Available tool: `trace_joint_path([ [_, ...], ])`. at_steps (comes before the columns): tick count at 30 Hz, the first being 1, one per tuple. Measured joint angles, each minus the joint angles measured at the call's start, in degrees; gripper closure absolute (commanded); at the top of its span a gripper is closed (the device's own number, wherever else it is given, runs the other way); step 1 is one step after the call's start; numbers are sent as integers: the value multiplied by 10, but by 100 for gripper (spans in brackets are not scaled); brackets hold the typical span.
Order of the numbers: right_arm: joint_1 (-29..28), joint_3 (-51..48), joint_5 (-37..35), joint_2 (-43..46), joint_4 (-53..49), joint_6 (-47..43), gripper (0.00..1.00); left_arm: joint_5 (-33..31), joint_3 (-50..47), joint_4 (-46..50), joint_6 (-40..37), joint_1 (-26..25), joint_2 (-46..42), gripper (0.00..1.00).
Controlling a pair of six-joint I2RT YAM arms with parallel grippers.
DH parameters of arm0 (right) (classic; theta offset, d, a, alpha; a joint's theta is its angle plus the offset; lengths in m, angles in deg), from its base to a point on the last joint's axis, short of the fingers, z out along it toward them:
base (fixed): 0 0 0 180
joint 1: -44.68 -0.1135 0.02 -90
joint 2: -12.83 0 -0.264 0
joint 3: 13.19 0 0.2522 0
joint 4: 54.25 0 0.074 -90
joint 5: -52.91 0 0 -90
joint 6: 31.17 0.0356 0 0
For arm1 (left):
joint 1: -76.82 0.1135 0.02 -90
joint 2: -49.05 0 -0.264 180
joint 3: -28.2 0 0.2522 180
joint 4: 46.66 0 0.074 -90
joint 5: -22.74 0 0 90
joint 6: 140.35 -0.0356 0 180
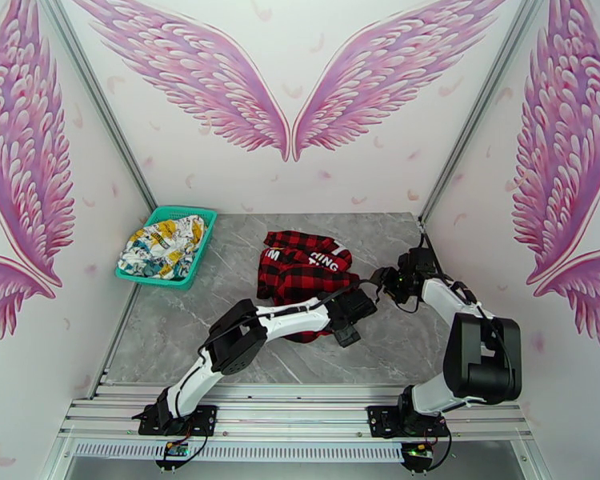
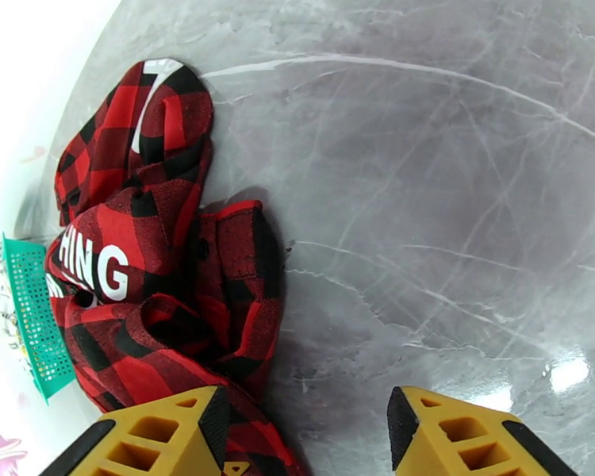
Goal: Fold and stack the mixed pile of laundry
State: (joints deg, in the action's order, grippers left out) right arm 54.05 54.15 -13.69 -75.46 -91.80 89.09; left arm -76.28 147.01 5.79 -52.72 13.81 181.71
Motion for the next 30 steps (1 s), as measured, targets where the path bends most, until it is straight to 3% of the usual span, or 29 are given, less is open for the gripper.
trace_joint_path([
  [2, 0, 0, 2, 0, 5, 1, 45, -4, -2, -2, 6, 8, 0, 57],
  [5, 0, -3, 7, 0, 14, 2, 46, -10, -15, -21, 12, 17, 0, 94],
  [6, 0, -5, 8, 0, 15, 3, 46, -9, -22, -30, 14, 18, -2, 100],
  [10, 0, -13, 21, 0, 29, 16, 45, -33, -101, -96, 24, 19, -46, 100],
  [14, -11, -25, 40, -10, 63, 44, 37, -39, -205, -147, 40, 38, -127, 100],
  [23, -78, -69, 72, -46, 176, 122, 30, -28, -335, -232, 71, 169, -401, 100],
  [30, -96, -76, 73, -67, 247, 178, 29, -17, -393, -235, 71, 207, -477, 100],
])
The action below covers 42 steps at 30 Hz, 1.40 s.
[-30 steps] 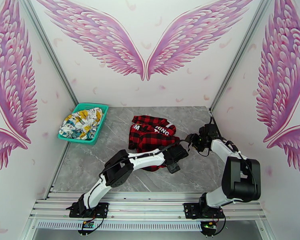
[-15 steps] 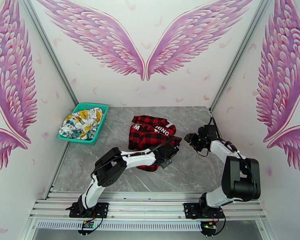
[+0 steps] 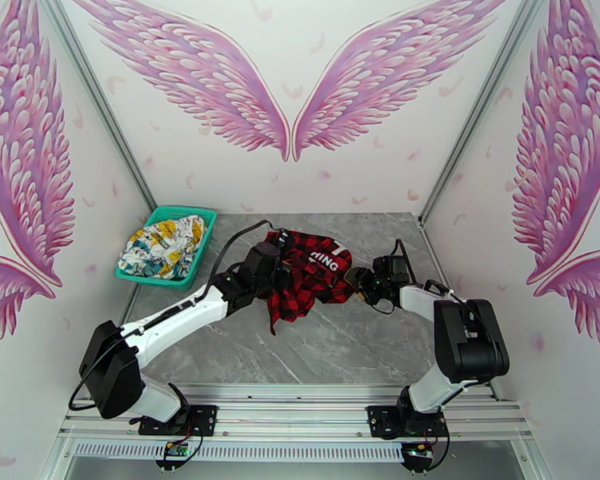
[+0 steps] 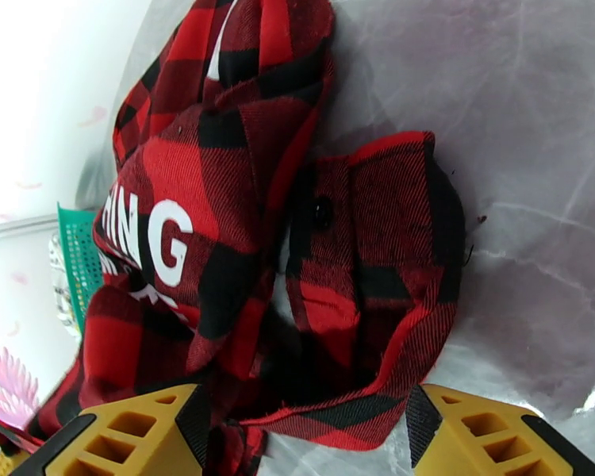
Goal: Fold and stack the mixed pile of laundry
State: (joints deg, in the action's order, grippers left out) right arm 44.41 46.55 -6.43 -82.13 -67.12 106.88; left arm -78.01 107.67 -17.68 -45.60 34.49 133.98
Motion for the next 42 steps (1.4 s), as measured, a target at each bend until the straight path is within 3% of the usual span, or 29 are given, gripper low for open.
trace_joint_path([
  [6, -2, 5, -11, 0, 5, 9, 29, 3, -28, 21, -7, 27, -44, 100],
  [11, -10, 29, -19, 0, -16, -14, 30, 12, -35, 30, -22, 71, -135, 100],
  [16, -68, 75, -19, -11, -8, -11, 30, 28, -35, 35, -30, 107, -200, 100],
  [24, -125, 146, -15, -106, 30, 50, 33, 43, -42, 57, -30, 108, -202, 100],
  [27, -139, 150, -16, -132, 31, 69, 50, 47, -44, 61, -31, 108, -202, 100],
  [31, -149, 150, -17, -139, 29, 77, 88, 48, -44, 68, -32, 110, -202, 100],
  [33, -149, 150, -17, -139, 30, 76, 100, 49, -44, 72, -33, 112, -202, 100],
  [38, -144, 150, -19, -111, 13, 50, 100, 49, -43, 86, -47, 115, -205, 100],
  [42, -126, 150, -42, -18, -42, 11, 100, 52, -26, 123, -72, 115, -233, 100],
])
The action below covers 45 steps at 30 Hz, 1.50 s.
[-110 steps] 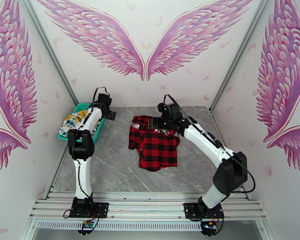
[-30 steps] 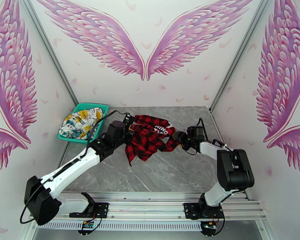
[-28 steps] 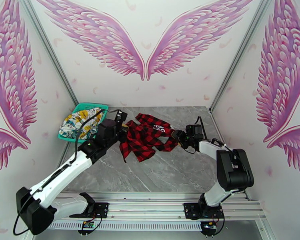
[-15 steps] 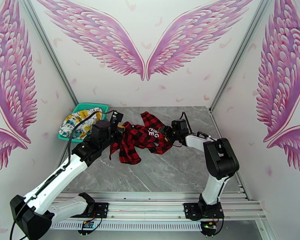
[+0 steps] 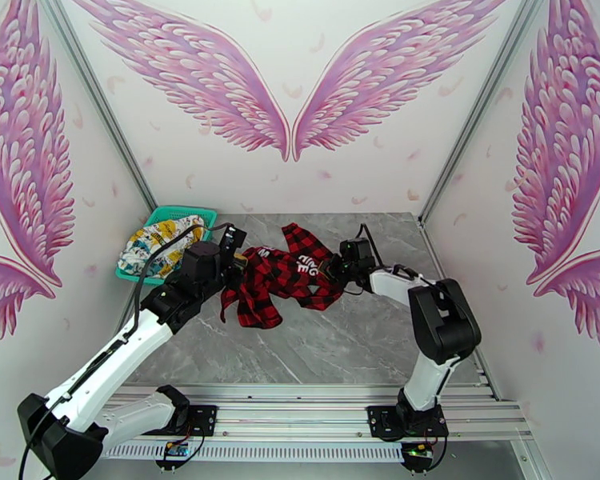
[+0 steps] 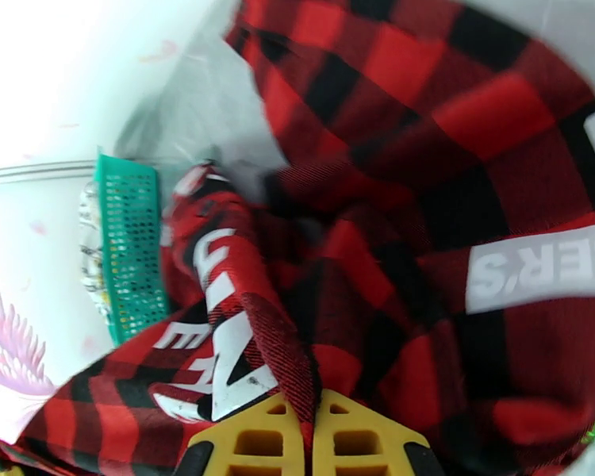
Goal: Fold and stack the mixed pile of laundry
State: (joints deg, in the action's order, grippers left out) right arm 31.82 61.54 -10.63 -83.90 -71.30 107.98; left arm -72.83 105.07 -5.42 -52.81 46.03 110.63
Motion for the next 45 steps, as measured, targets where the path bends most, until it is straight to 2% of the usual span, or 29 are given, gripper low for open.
trace_joint_path([
  [4, 20, 35, -60, 155, -103, -73, 100, 55, 57, 41, -28, 0, -70, 100],
  [8, 20, 131, -107, 298, -190, -148, 100, 132, 160, 73, -40, -2, -130, 100],
  [13, 17, 304, -118, 378, -301, -228, 100, 184, 284, 116, -47, -4, -146, 100],
  [16, 16, 395, -130, 386, -365, -265, 100, 169, 333, 143, -46, -5, -138, 100],
  [19, 16, 436, -130, 377, -411, -289, 100, 132, 377, 168, -42, -5, -107, 100],
  [22, 16, 466, -140, 332, -440, -304, 100, 77, 425, 191, -38, -3, -37, 100],
  [25, 19, 480, -147, 249, -437, -312, 100, 42, 457, 196, -35, 26, 54, 100],
  [29, 23, 497, -150, 87, -408, -312, 99, 49, 475, 173, -19, 94, 198, 100],
  [31, 24, 501, -159, -3, -386, -311, 77, 50, 488, 166, -10, 118, 280, 98],
  [32, 24, 507, -164, -49, -379, -310, 61, 48, 501, 163, -5, 126, 325, 85],
  [33, 24, 518, -173, -98, -374, -312, 51, 44, 516, 159, -3, 133, 376, 72],
  [36, 24, 550, -196, -206, -376, -313, 40, 38, 559, 160, 10, 145, 500, 52],
  [38, 24, 547, -204, -229, -388, -312, 36, 32, 568, 164, 21, 147, 556, 43],
  [40, 24, 509, -207, -214, -382, -312, 33, 27, 560, 172, 33, 146, 580, 38],
  [43, 23, 385, -210, -128, -361, -311, 33, 12, 494, 158, 50, 141, 561, 38],
  [45, 17, 280, -209, -46, -350, -307, 34, 8, 399, 134, 65, 135, 509, 38],
])
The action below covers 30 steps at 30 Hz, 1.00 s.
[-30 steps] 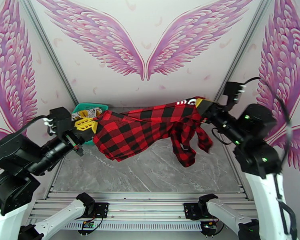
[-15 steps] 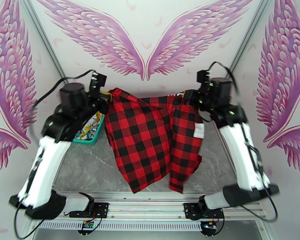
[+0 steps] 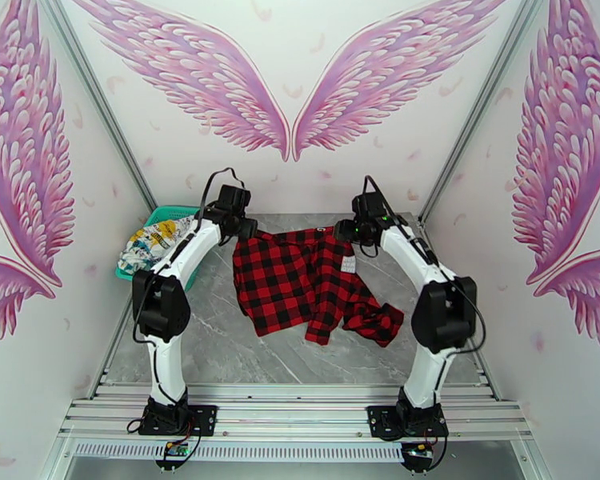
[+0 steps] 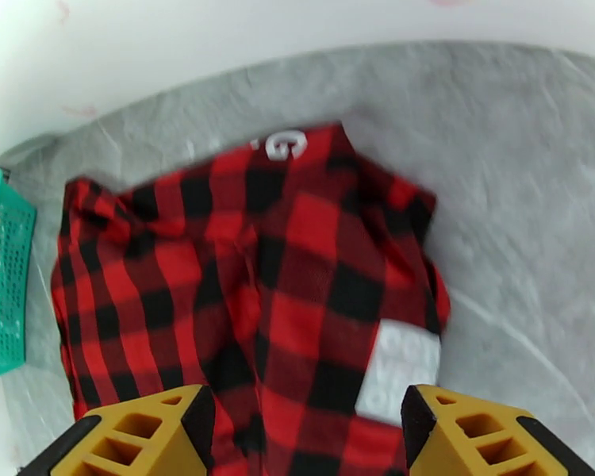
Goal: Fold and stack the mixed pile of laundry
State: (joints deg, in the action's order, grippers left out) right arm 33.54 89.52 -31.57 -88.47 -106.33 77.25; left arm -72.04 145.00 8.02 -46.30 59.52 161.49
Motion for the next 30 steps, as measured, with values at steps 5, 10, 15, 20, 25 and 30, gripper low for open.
trace_joint_path([
  [5, -88, -208, 0, 156, 19, 27, 36, 16, -223, -59, 50, -19, -150, 38],
  [10, -201, -326, -4, 154, 27, 63, 36, 31, -384, -113, 99, -45, -236, 37],
  [15, -237, -367, -14, 105, 34, 94, 51, 46, -472, -150, 137, -60, -258, 37],
  [20, -247, -365, -35, 80, 40, 107, 95, 52, -495, -171, 157, -66, -276, 38],
  [25, -247, -301, -71, 121, -18, 89, 100, 47, -499, -180, 159, -68, -307, 38],
  [30, -232, -143, -106, 162, -64, 45, 100, 38, -503, -185, 159, -68, -317, 38],
])
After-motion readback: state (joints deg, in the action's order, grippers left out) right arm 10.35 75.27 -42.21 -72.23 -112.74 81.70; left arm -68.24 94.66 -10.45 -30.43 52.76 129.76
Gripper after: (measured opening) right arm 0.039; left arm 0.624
